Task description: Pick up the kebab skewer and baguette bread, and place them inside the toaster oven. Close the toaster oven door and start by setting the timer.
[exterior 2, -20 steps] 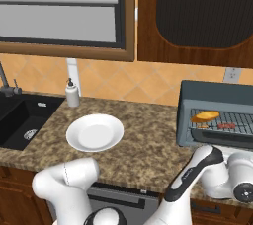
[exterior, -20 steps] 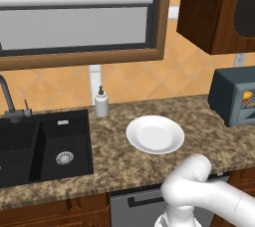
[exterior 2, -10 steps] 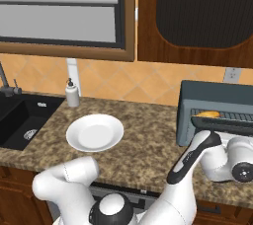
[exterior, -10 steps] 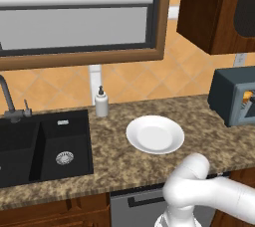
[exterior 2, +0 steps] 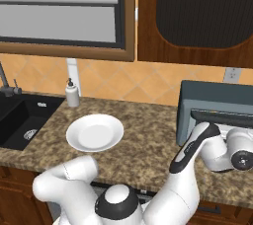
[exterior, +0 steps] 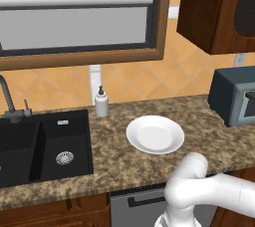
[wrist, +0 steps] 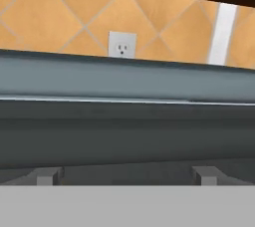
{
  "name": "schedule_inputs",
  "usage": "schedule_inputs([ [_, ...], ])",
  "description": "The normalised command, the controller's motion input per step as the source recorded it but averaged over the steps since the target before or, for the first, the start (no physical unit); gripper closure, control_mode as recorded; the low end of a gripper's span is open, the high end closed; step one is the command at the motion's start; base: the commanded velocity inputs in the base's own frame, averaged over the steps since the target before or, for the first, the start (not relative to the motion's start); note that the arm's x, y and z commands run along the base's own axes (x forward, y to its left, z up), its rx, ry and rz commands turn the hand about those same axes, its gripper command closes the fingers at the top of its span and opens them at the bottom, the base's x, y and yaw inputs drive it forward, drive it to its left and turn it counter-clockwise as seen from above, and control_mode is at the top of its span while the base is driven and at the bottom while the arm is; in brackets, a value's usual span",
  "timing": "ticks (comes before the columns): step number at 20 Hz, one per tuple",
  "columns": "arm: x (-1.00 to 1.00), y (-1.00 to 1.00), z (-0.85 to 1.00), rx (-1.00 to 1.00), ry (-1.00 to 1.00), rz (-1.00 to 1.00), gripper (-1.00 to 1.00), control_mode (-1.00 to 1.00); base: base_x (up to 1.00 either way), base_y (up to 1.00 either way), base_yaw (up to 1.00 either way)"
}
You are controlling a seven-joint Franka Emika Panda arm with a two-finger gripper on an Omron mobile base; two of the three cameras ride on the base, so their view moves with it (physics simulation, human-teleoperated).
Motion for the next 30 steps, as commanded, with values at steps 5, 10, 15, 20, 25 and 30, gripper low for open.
schedule_inputs([
  [5, 0.38, 0.1, 0.0, 0.0, 0.0, 0.0, -1.0, -1.0, 0.0, 0.0, 0.0],
  [10, 0.38, 0.1, 0.0, 0.0, 0.0, 0.0, -1.0, -1.0, 0.0, 0.0, 0.0],
  [15, -0.42, 0.04, 0.0, 0.0, 0.0, 0.0, -1.0, -1.0, 0.0, 0.0, 0.0],
  [20, -1.0, 0.0, 0.05, 0.0, -0.03, -0.07, -1.0, -1.0, 0.0, 0.0, 0.0],
  [25, -0.82, 0.88, 0.08, -0.04, -0.03, 0.0, -1.0, -1.0, 0.0, 0.0, 0.0],
  [30, -0.61, 1.0, 0.29, -0.05, 0.0, -0.12, -1.0, -1.0, 0.0, 0.0, 0.0],
])
